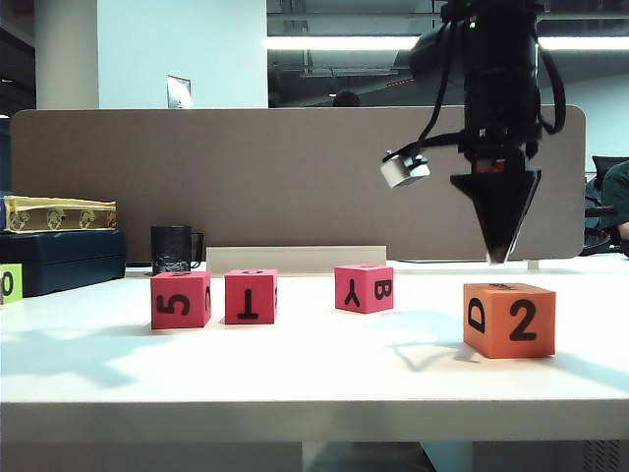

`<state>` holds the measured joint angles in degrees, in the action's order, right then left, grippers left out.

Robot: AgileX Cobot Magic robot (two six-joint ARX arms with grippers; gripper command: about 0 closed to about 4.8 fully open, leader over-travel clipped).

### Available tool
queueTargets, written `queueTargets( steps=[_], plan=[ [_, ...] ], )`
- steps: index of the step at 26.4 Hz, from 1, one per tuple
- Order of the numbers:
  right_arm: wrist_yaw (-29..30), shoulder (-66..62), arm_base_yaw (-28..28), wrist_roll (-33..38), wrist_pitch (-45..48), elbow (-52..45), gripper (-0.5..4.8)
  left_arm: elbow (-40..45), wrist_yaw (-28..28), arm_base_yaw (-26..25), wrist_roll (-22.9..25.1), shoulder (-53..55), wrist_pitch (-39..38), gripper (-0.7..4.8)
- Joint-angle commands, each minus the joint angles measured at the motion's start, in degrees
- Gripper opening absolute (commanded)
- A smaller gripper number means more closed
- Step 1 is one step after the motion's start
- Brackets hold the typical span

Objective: Select the appropriate blocks from the scattered letter blocks on the table and arrange them in a row to spell out "2024".

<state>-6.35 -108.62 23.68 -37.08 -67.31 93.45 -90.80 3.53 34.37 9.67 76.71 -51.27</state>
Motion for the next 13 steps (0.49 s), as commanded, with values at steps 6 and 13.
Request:
queueTargets(
  steps=[6,13],
  plan=[
    [1.97,0.83,0.07,12.98,-12.39,4.94,-0.08,-0.33,-0.04,0.07,0.48,-0.20,0.90,-0.06],
    [10.25,2.01,0.15,22.21,-12.37,4.66,-0.08,-0.31,0.35,0.09,0.46,-0.20,0.68,-0.06]
  ],
)
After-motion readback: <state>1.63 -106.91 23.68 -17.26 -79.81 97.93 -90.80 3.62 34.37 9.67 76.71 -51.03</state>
